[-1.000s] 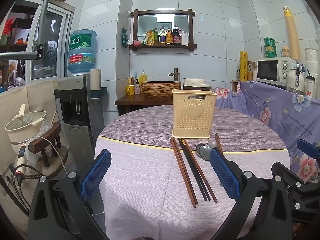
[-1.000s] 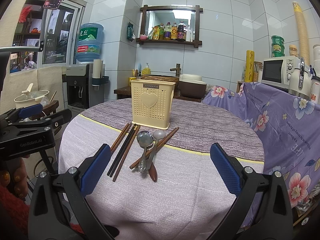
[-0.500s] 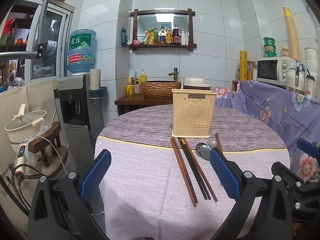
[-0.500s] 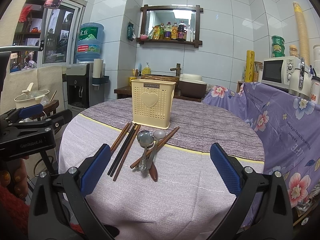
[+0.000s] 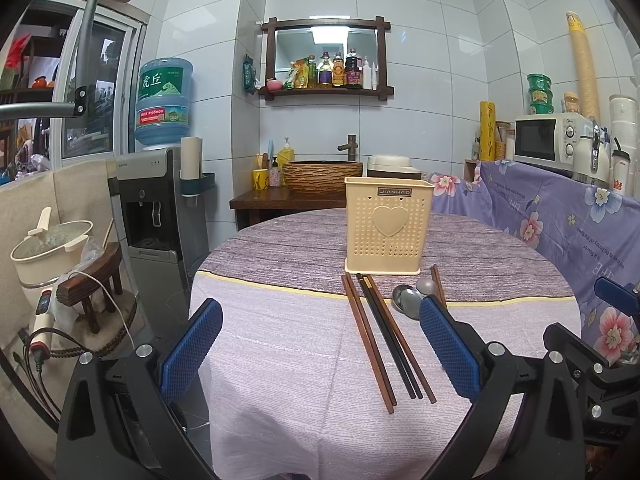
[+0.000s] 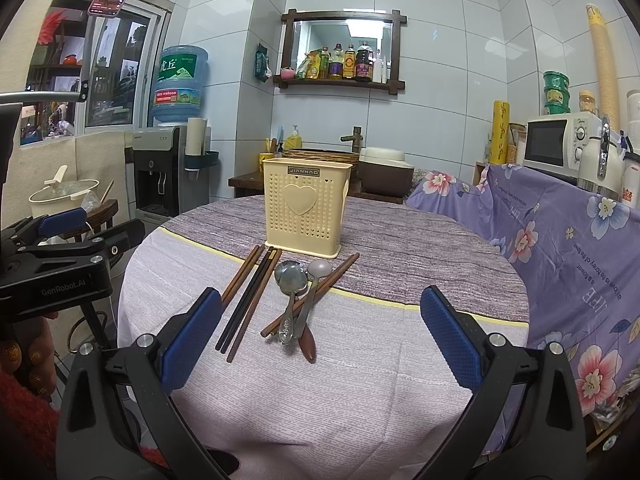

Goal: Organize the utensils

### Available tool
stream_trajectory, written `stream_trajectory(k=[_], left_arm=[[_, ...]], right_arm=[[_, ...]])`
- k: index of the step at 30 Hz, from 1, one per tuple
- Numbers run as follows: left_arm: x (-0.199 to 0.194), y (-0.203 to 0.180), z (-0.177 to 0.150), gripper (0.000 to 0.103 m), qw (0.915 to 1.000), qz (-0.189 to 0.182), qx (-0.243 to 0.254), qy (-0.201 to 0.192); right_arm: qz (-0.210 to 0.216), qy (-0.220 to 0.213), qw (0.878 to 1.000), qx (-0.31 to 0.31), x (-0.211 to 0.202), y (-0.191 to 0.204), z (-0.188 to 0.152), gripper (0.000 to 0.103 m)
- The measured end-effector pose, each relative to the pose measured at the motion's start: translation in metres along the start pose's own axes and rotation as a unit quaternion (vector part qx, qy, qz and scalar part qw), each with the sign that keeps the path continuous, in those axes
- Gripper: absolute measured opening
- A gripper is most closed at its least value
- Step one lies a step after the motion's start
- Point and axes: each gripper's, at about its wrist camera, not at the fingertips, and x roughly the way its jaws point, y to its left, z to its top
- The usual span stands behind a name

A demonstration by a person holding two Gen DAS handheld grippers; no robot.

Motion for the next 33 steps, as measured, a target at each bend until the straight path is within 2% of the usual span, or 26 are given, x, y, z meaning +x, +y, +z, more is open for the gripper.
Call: stream_trajectory(k=[33], left_arm=[[0.0042, 0.0072, 0.0008, 0.098, 0.9999, 0.006, -0.007, 0.009]], right_arm=[[0.002, 0.006, 1.000, 0.003, -0.0001, 0.0005, -0.0024, 0.098]])
